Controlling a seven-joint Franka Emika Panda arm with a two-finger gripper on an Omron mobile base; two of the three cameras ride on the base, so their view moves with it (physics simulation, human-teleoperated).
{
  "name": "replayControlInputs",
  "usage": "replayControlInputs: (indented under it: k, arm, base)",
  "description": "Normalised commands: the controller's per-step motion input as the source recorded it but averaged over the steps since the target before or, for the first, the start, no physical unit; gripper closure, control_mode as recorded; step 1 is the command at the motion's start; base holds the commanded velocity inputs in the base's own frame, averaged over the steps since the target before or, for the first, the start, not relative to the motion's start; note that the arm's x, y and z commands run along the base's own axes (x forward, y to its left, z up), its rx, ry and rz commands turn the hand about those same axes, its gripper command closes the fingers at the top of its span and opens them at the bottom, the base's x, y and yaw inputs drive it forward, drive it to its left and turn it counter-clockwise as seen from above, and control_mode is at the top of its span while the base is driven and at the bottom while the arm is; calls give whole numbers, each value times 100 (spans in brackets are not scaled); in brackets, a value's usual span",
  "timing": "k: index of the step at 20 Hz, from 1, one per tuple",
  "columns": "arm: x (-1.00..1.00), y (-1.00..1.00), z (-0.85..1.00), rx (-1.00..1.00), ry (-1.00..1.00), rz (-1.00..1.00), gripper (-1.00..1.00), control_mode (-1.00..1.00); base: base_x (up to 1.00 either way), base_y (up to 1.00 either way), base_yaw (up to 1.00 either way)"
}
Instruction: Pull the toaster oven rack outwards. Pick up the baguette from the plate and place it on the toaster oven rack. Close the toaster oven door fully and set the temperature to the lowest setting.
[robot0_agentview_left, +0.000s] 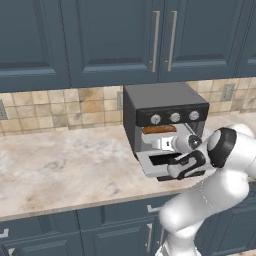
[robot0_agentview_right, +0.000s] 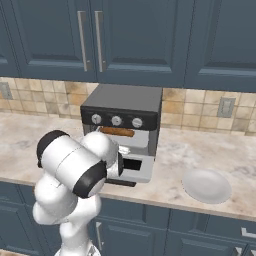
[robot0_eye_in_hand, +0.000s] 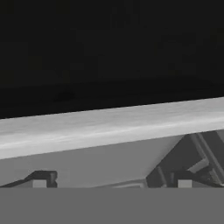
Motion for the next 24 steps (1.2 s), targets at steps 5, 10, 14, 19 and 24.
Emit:
replayControlInputs:
  k: [5, 10, 14, 19, 24]
  arm:
    - [-28, -78, 75, 0, -17, 0, -100, -100]
    - [-36, -75, 79, 0, -18, 0, -100, -100]
    - [-31, -55, 67, 0, -3, 0, -100, -100]
    - [-23, -48, 69, 0, 0, 0, -100, -100]
    - [-18, -43, 64, -1, 5, 0, -100, -100]
  base:
    - [0, 0, 0]
    - [0, 0, 0]
    - [0, 0, 0]
    - [0, 0, 0]
    - [0, 0, 0]
